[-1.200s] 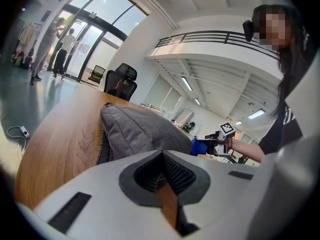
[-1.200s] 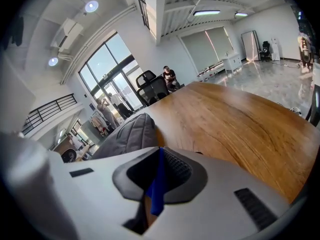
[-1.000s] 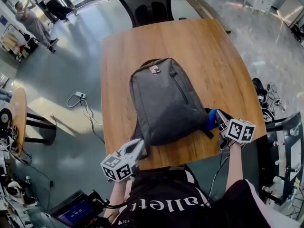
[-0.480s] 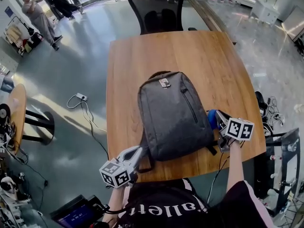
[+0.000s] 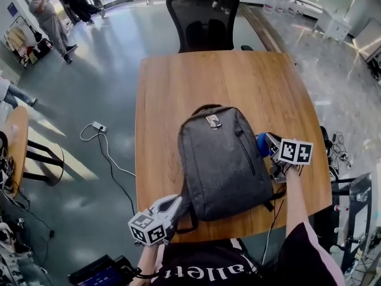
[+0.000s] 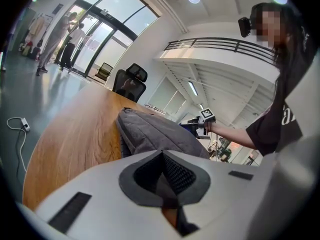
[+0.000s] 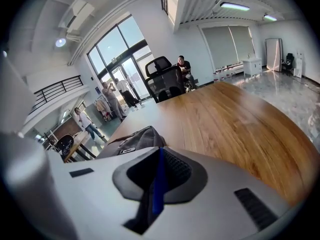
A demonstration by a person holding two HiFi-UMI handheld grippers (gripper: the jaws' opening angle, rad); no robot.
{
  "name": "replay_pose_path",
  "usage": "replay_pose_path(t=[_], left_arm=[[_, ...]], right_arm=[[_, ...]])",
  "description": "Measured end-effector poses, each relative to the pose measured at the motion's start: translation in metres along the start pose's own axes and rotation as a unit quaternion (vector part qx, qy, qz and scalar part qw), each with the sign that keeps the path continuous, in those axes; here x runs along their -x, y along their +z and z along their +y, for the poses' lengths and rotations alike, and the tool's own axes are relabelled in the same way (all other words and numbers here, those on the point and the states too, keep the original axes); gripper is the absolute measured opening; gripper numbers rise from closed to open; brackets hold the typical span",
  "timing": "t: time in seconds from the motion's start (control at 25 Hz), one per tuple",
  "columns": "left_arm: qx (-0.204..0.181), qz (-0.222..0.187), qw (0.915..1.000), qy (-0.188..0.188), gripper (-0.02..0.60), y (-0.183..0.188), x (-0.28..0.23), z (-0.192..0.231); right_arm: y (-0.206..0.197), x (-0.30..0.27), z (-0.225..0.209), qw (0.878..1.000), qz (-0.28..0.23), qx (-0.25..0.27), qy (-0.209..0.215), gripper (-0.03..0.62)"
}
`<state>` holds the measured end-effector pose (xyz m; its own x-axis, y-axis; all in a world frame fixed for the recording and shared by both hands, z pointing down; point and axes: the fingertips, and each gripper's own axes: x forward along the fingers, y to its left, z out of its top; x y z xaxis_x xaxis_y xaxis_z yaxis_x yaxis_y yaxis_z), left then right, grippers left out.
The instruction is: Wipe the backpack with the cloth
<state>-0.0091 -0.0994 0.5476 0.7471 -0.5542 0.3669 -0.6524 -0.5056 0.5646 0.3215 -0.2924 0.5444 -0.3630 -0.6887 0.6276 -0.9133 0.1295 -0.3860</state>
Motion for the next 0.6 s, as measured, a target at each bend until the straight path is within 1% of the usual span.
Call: replay_pose_path(t=[0.24, 0.48, 0.6], left_arm=[[0.007, 0.006, 0.9999, -0.012, 0.000, -0.001, -0.008, 0.010], [0.013, -0.002, 0.9999, -0.010, 0.000, 0.005, -0.012, 0.024], [0.016, -0.004, 0.9999, -0.006, 0.000, 0.005, -0.010, 0.033]], right_arm=[[0.024, -0.034, 0.004, 1.000, 0.011, 0.009, 0.000, 0.031], [0.053, -0.063, 0.006, 1.000, 0.011, 0.003, 0.003, 0.031], [0.069, -0.080, 0.010, 1.000, 0.012, 0.012, 0.001, 0.031]])
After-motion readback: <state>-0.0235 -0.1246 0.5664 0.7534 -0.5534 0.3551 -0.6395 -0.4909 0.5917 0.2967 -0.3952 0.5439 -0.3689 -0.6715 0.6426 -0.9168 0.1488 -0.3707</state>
